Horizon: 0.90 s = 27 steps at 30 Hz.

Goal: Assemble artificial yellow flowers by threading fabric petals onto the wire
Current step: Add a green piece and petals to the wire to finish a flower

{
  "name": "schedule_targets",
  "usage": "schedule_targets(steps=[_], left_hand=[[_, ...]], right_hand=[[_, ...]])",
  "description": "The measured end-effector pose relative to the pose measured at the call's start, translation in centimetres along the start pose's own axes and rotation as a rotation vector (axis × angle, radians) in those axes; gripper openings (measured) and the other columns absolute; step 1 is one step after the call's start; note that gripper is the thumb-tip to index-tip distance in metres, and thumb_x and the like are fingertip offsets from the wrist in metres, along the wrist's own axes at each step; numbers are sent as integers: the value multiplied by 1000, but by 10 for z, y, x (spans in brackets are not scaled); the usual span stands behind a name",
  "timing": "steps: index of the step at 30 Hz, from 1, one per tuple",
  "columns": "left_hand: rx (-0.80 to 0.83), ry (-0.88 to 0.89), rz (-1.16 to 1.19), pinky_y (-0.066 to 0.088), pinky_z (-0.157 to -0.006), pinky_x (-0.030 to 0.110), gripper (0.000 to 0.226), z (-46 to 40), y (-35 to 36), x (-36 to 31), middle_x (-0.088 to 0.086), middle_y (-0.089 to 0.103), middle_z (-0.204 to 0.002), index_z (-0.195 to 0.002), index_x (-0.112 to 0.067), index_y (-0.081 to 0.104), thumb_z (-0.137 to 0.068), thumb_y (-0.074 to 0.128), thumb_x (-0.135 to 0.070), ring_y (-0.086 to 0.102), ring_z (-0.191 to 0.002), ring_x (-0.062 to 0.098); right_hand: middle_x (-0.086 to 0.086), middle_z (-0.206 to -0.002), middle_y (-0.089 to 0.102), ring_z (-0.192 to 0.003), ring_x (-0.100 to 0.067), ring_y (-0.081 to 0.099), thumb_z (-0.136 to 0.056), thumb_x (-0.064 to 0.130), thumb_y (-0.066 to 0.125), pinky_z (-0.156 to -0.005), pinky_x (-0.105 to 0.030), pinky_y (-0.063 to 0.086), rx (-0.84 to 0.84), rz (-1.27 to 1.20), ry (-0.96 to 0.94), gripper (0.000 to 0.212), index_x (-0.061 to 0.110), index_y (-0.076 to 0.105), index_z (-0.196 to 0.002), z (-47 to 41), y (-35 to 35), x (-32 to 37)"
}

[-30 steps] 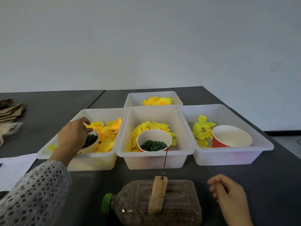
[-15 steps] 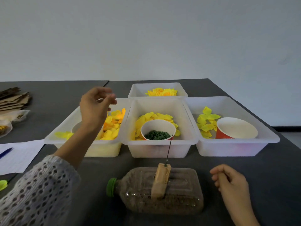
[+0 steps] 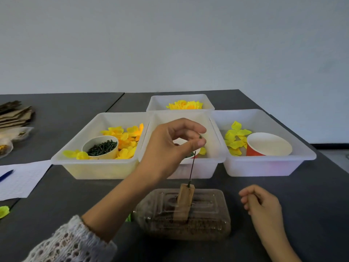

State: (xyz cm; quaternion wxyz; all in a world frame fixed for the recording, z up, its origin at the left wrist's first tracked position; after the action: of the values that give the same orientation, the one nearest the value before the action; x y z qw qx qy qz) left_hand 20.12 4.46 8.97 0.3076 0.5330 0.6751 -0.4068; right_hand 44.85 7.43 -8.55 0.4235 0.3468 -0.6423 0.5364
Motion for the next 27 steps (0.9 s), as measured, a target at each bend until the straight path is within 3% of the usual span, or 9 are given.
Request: schedule_targets(steps=[3,8,17,22,25,27], left_hand=[[30,-3,-99,49,-63,42,13,3,-1,1,-4,71,-73,-94,-22,73,-83,78,-16,67,-75,10],[48,-9,-122,47,-60,22,13,5,1,3,-2,70,-73,-92,-20,73,-82,79,-14,64,-71,5],[115,-64,-174,39,-59,8,21,14,6,23,-6,69,-69,-96,-23,71,-81,79,-12,63,-69,1],[255,-169,-237,45,-68,9,33,43,18,57,-6,72,-79,-104,-36,65,-82,78,-15,67,-79,1],[266,-224,-171,53,-80,19,40,46,13,65,-2,74,-89,-110,-38,64,-80,81,-18,70,-93,7],[292,-229,-155,56,-81,25,48,41,4,60,-4,73,-99,-116,-34,63,-75,85,-20,68,-102,7]], right_hand=[[-2,-74,64,-73,-18,62,-92,1,49,-63,-27,44,10,0,4,29,18,66,-77,0,1,-1],[-2,-75,64,-73,-18,62,-92,1,49,-63,-27,44,7,5,6,29,18,66,-77,0,1,-1],[-2,-74,64,-72,-18,61,-92,0,50,-62,-26,44,10,-3,3,29,17,66,-76,1,2,1],[-4,-75,64,-73,-20,61,-92,0,51,-63,-27,43,31,3,8,27,16,66,-77,1,2,2],[-5,-75,64,-74,-21,61,-92,0,50,-62,-28,43,37,12,19,27,16,66,-77,1,3,2],[-6,-76,65,-74,-22,61,-92,1,50,-62,-29,43,49,9,27,26,15,66,-77,0,3,3]])
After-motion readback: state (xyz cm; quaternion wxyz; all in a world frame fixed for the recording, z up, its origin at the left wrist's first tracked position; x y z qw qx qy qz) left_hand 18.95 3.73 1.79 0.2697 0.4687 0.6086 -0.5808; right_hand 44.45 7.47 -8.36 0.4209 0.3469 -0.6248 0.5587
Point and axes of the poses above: each hand's wrist, its own z-axis away from the middle knuckle, its own y-axis out of the palm, x = y × z, the point moved 8 cm from there along -z, towards the middle knuckle
